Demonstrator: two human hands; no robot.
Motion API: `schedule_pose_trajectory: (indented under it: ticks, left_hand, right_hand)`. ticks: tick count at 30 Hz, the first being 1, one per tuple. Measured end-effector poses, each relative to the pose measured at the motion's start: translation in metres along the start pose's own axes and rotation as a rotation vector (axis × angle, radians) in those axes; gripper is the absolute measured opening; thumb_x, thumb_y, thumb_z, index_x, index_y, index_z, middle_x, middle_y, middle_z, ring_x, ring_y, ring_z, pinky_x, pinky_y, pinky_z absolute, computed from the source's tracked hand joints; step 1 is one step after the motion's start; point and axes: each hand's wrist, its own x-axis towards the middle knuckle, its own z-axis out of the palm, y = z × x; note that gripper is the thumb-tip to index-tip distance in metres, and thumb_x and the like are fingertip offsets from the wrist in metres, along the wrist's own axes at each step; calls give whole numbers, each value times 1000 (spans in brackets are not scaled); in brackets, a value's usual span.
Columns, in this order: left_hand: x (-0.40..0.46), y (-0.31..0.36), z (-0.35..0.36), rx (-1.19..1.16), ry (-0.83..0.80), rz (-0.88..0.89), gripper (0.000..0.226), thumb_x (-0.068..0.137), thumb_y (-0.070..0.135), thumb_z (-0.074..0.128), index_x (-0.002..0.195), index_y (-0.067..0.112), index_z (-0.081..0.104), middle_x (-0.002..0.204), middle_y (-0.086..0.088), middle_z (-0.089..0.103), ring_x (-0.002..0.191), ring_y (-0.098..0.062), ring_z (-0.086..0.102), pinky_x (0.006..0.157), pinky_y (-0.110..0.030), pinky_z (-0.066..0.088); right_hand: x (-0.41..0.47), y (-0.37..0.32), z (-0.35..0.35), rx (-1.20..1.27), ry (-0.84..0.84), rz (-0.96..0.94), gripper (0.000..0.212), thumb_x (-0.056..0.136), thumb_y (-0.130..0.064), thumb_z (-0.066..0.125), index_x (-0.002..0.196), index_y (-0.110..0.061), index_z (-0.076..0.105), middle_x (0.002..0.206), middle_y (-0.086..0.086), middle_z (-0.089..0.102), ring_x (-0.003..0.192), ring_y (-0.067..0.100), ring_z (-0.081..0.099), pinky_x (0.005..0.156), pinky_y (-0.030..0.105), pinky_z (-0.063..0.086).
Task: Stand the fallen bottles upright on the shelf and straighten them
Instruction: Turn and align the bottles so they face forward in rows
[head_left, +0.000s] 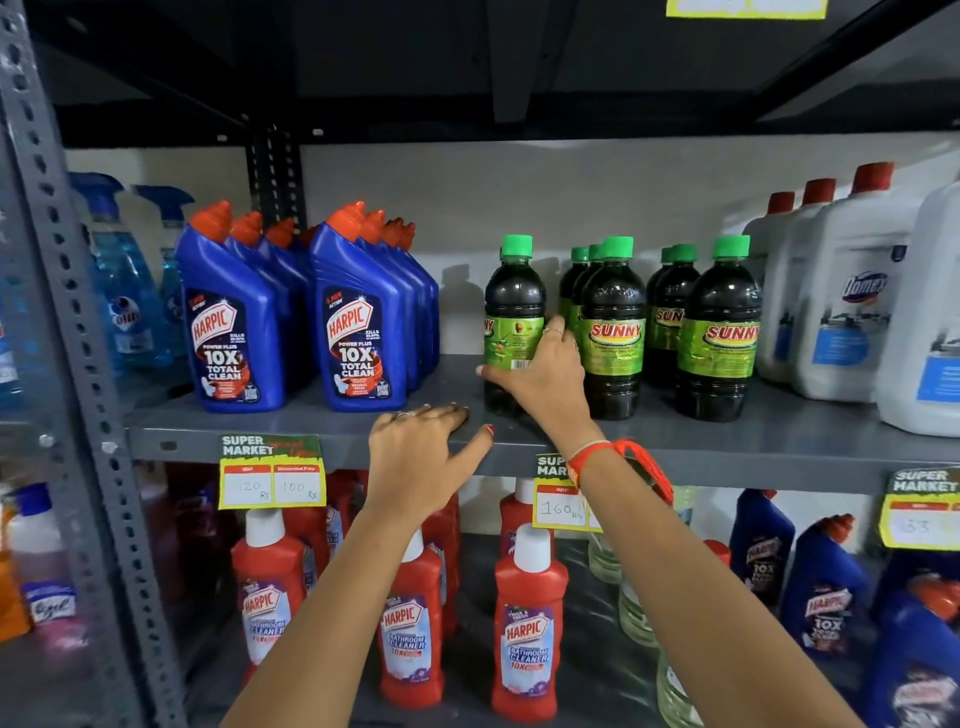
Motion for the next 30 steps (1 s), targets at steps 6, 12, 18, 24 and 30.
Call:
schedule_pose_trajectory:
  ticks: [6,12,18,24,30]
  left_hand:
    - [0,1,0,-7,-11,-18,60,77,60,32,104,21,68,107,0,70,97,-16,64,84,-36,43]
    - [0,2,-2,3,-8,-4,59,78,59,32,103,20,69,105,0,71,92,-18,65,82,-36,43]
    - [0,2,-3,5,-15,-6,60,78,59,31,104,20,69,105,-1,71,92,-18,65,82,-37,43]
    - [0,3,-2,-3,-5,-10,58,78,58,33,102,19,70,104,-2,71,94,-18,65,83,-37,43]
    - [0,4,-1,3,0,-20,58,77,57,33,100,19,70,102,-3,72,94,-20,66,83,-39,45]
  right_hand:
    - [3,0,-10,329,-127,159,70,74,-18,75,129,-3,33,102,3,55,97,17,55,79,23,42]
    - [-3,-2,-4,173,-37,102,100,65,-40,81,134,5,24,127,20,51,122,32,48,95,33,41]
    - [-1,0,-4,100,-42,96,103,58,-34,86,131,5,26,124,20,54,119,33,51,97,37,43]
    - [1,3,-9,334,-117,192,80,69,-22,79,126,0,27,104,6,56,103,23,59,81,25,45]
    - [-3,2,-9,253,-60,125,89,66,-30,81,129,2,27,116,11,60,103,21,58,78,23,41]
